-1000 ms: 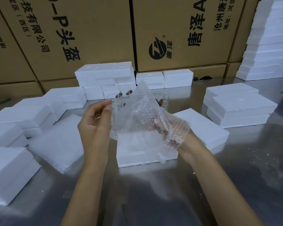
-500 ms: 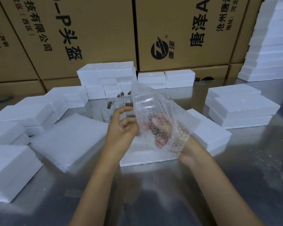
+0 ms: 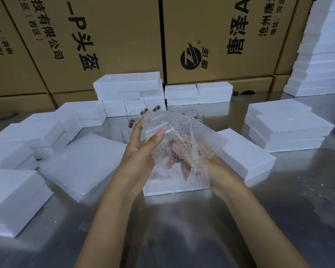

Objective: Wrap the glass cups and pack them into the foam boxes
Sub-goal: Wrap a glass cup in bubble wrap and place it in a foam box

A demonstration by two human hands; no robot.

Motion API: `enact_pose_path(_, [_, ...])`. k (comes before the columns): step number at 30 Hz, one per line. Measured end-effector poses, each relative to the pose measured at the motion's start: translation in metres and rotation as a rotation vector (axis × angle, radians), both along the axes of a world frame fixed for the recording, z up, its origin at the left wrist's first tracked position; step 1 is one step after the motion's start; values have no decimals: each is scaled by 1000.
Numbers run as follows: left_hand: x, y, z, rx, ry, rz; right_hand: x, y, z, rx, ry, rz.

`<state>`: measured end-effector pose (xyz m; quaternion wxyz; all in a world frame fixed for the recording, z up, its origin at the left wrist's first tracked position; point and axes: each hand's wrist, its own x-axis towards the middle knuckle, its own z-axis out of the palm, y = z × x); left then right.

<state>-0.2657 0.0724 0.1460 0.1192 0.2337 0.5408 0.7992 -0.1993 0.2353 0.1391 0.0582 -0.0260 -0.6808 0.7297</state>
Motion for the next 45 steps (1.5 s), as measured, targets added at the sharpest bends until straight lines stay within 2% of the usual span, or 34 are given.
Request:
enact_pose_path(3, [0, 0, 2, 40, -56, 108, -4, -1, -2, 168, 66, 14])
enact_pose_path(6, [-3, -2, 2, 123, -134, 193, -12, 3, 6, 256, -3, -22])
enact_pose_path(9, [-3, -4, 0, 149, -215, 241, -12, 12, 16, 182, -20, -71])
enact_pose_path(12, [-3, -1, -2, 91, -224, 247, -9, 20, 19, -139, 97, -105])
enact_pose_path(15, [-3, 0, -3, 80, -241, 250, -7, 24, 20, -277, 199, -160])
enact_pose_path(17, [-3, 0, -2, 102, -262, 243, -7, 26, 19, -273, 258, -209])
enact_pose_path(20, [-3, -1, 2, 177, -299, 205, -11, 31, 12, -187, 234, -268])
enact_pose_path(23, [-4, -3, 4, 352, -350, 162, -15, 26, 8, -138, 185, -81])
enact_pose_path(25, [-4, -2, 3, 398, -363, 141, -17, 19, 7, -144, 97, 19])
enact_pose_path(29, [1, 7, 2, 300, -358, 132, -17, 0, -3, 42, 139, 97])
enact_pose_path(34, [4, 13, 1, 131, -324, 83, -19, 3, -1, -238, 132, -158])
enact_pose_path(39, [5, 12, -3, 2, -276, 45, -17, 11, 2, -291, 84, -187])
enact_pose_path(45, [8, 14, -5, -96, -172, -19, -19, 15, -1, -194, 88, -278])
